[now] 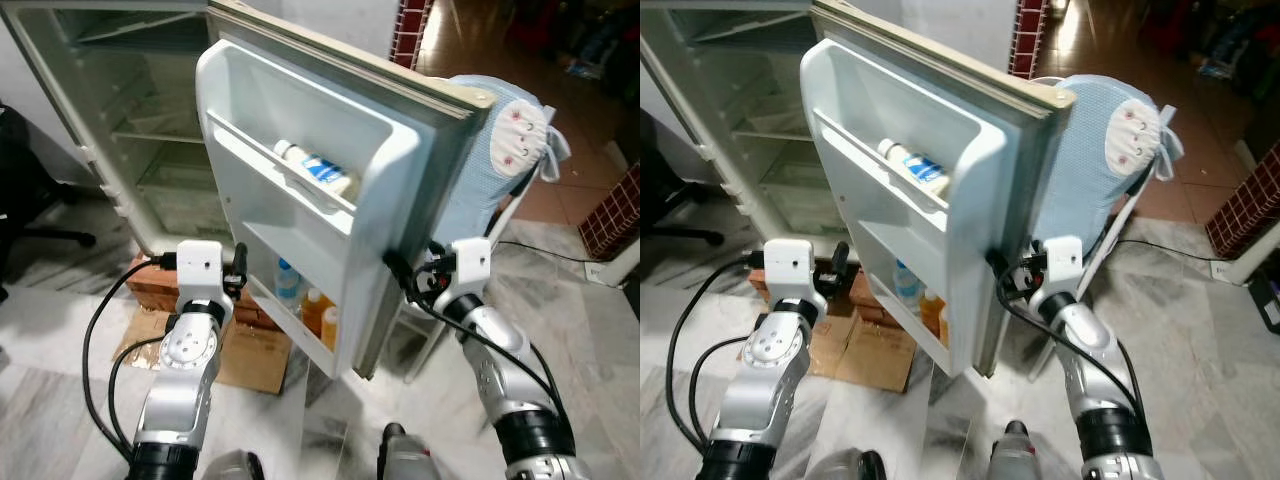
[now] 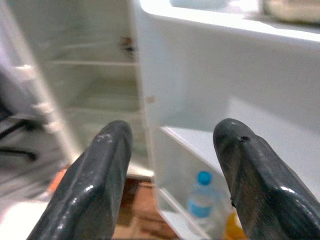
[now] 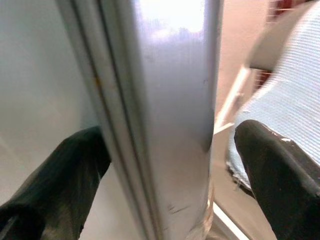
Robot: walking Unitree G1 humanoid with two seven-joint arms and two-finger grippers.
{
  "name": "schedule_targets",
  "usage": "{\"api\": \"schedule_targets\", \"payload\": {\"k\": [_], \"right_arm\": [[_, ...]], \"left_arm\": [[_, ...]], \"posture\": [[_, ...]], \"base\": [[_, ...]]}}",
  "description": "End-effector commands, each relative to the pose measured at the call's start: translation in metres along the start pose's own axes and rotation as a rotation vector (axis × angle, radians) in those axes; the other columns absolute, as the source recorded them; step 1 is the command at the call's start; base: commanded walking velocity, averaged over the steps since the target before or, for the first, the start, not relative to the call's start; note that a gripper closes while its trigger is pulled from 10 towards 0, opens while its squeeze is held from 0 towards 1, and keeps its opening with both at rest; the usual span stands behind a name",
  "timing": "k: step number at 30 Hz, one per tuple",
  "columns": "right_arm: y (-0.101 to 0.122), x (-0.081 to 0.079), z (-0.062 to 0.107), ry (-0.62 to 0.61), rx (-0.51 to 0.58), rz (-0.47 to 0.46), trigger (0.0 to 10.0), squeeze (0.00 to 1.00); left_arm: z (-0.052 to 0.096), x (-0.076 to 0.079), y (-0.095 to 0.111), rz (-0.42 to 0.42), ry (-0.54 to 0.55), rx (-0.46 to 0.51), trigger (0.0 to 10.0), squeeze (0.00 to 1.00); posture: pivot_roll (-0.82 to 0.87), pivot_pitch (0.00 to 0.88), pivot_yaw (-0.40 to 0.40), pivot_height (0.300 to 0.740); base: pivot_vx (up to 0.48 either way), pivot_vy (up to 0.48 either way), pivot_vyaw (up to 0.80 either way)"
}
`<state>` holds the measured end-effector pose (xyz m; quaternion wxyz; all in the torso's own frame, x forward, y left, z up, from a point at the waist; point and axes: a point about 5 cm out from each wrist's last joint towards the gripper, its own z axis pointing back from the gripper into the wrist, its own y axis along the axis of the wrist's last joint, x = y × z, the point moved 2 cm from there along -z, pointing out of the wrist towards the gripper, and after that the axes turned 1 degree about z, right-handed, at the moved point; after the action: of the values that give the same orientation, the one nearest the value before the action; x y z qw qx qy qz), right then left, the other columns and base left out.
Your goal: Restocking fridge
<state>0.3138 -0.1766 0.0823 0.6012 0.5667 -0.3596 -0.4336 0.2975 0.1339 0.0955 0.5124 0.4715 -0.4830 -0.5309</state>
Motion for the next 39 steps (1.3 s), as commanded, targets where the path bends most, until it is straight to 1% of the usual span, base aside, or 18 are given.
{"api": "schedule_targets", "payload": {"k": [1,3,5,6,12,15,18,23,29,31,32,33,34,35,36,37,38,39], "right_arm": [[0.010,-0.006,-0.005,0.043,0.027,0.006,10.0,0.00],[0.006,-0.010,-0.002,0.101,0.000,-0.002,10.0,0.00],[0.005,-0.012,-0.001,0.127,-0.008,-0.002,10.0,0.00],[0.002,-0.020,0.004,0.211,-0.029,-0.008,10.0,0.00],[-0.003,-0.036,0.020,0.423,-0.090,-0.029,10.0,0.00],[-0.004,-0.037,0.023,0.452,-0.099,-0.042,10.0,0.00],[-0.005,-0.035,0.025,0.464,-0.114,-0.028,10.0,0.00],[-0.012,-0.032,0.034,0.518,-0.167,-0.007,10.0,0.00],[-0.022,-0.024,0.042,0.518,-0.233,0.032,10.0,0.00],[-0.033,-0.016,0.049,0.509,-0.288,0.063,10.0,0.00],[-0.033,-0.016,0.049,0.509,-0.288,0.063,10.0,0.00],[-0.038,-0.010,0.051,0.490,-0.314,0.093,10.0,0.00],[-0.042,-0.004,0.050,0.444,-0.330,0.109,10.0,0.00],[-0.042,-0.004,0.050,0.444,-0.330,0.109,10.0,0.00],[-0.044,0.000,0.049,0.413,-0.339,0.119,10.0,0.00],[-0.046,0.006,0.046,0.358,-0.346,0.152,10.0,0.00],[-0.048,0.015,0.041,0.246,-0.355,0.189,10.0,0.00],[-0.049,0.022,0.037,0.173,-0.358,0.215,10.0,0.00]], "left_arm": [[0.001,-0.003,-0.005,-0.013,0.010,-0.025,10.0,0.00],[0.001,-0.003,-0.005,-0.012,0.010,-0.025,10.0,0.00],[0.001,-0.002,-0.005,-0.012,0.008,-0.023,10.0,0.00],[0.000,-0.002,-0.005,-0.012,0.006,-0.021,10.0,0.00],[-0.001,-0.002,-0.004,-0.014,0.006,-0.019,10.0,0.00],[-0.001,-0.001,-0.004,-0.013,0.004,-0.016,10.0,0.00],[-0.001,-0.001,-0.004,-0.012,0.002,-0.014,10.0,0.00],[-0.001,0.000,-0.001,-0.012,-0.004,0.009,10.0,0.00],[0.000,-0.001,0.002,-0.006,0.006,0.028,10.0,0.00],[0.001,-0.004,0.003,-0.002,0.025,0.039,10.0,0.00],[0.001,-0.004,0.003,-0.002,0.025,0.039,10.0,0.00],[0.002,-0.005,0.003,0.000,0.036,0.042,10.0,0.00],[0.003,-0.006,0.003,0.000,0.034,0.041,10.0,0.00],[0.003,-0.006,0.003,0.000,0.034,0.041,10.0,0.00],[0.003,-0.006,0.002,-0.001,0.032,0.040,10.0,0.00],[0.003,-0.005,0.001,0.000,0.029,0.036,10.0,0.00],[0.003,-0.004,0.000,0.002,0.020,0.028,10.0,0.00],[0.003,-0.003,-0.001,0.004,0.014,0.023,10.0,0.00]], "posture": [[0.00,0.074,0.038,0.740],[0.00,0.073,0.038,0.740],[0.00,0.073,0.038,0.740],[0.00,0.072,0.038,0.740],[0.00,0.067,0.039,0.740],[0.00,0.065,0.038,0.740],[0.00,0.065,0.038,0.740],[0.00,0.063,0.038,0.740],[-0.01,0.063,0.037,0.740],[-0.01,0.066,0.036,0.740],[-0.01,0.066,0.036,0.740],[0.00,0.067,0.036,0.740],[0.00,0.067,0.036,0.740],[0.00,0.067,0.036,0.740],[0.00,0.067,0.036,0.740],[0.00,0.067,0.036,0.740],[-0.01,0.071,0.035,0.740],[-0.01,0.071,0.035,0.740]], "base": [[0.000,0.461,0.00],[0.000,0.461,0.00],[0.000,0.461,0.00],[0.000,0.458,0.00],[0.000,0.459,0.00],[0.000,0.451,0.00],[0.000,0.429,0.00],[0.000,0.100,0.00],[0.000,0.000,0.00],[0.000,0.000,0.00],[0.000,0.000,0.00],[0.000,0.000,0.00],[0.000,0.000,0.00],[0.000,0.000,0.00],[0.000,0.000,0.00],[0.000,0.000,0.00],[0.000,0.000,0.00],[0.000,0.000,0.00]]}}
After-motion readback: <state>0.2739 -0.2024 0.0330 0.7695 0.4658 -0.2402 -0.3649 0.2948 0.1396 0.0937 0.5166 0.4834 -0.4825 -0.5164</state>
